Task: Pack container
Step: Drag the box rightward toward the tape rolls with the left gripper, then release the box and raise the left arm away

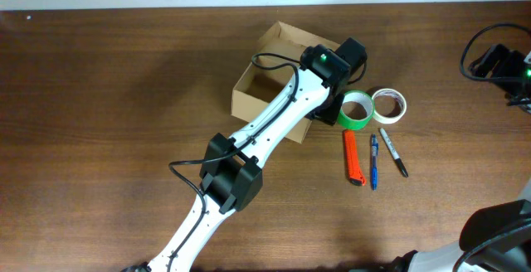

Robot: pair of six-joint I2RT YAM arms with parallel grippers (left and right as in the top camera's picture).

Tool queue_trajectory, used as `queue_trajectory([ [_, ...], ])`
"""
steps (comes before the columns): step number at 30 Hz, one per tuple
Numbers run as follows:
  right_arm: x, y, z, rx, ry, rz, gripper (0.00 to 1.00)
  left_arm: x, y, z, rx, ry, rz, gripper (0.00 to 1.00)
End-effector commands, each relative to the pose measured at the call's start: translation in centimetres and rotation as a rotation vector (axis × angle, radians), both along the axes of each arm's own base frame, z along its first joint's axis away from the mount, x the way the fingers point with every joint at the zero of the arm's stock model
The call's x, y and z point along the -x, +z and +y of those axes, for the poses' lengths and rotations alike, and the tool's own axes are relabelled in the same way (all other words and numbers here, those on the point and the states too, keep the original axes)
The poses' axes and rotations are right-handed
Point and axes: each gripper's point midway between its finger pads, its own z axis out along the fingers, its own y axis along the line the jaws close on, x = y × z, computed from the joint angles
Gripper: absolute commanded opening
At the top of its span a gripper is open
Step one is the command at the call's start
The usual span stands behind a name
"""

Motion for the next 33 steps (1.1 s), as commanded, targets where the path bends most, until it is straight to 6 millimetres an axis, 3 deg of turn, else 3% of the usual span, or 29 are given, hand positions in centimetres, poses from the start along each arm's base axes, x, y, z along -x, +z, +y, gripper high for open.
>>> queue_trajectory([
  [1,-0.4,0.5,0.2,0.002,0.005,-0.018,0.99,-1.0,1.4,0.9,-0.029,0.006,-0.053,0.63],
  [9,-2.0,1.8,1.3,-0.06,0.059,-0.116,0.99,-2.5,10.0,2.7,-0.008,0.043,-0.256,0.7],
  [10,-2.0,1.8,1.5,-0.065,0.063,-0.118,0.96,-2.8,11.3,2.9,0.007,0.048,-0.288,0.71],
  [11,-2.0,1.8,1.5,-0.063,0.063,-0.116,0.89,-2.8,12.1,2.8,0.03,0.028,-0.304,0.8],
  [14,-1.7,1.4,1.5,-0.052,0.055,-0.091,0.87,-3.4,15.3,3.6,0.087,0.053,-0.372,0.82],
  [16,-1.5,1.1,1.6,-0.033,0.052,-0.062,0.8,-3.8,16.9,4.9,0.092,0.074,-0.405,0.83],
  [19,-1.5,0.4,2.8,0.023,0.07,-0.002,0.73,-5.1,19.6,8.3,0.062,0.121,-0.48,0.84],
  [23,-2.5,-0.1,7.0,0.096,0.166,0.047,0.72,-7.5,22.3,14.9,-0.022,0.223,-0.568,0.87],
  [24,-2.8,-0.2,8.1,0.114,0.192,0.054,0.72,-8.1,22.8,16.7,-0.042,0.255,-0.582,0.93],
  [29,-4.0,-1.8,13.3,0.177,0.295,0.108,0.72,-10.5,23.4,26.5,-0.12,0.423,-0.59,1.0],
  [33,-4.6,-5.3,16.4,0.154,0.356,0.203,0.66,-11.3,23.2,34.6,-0.169,0.584,-0.575,1.0],
])
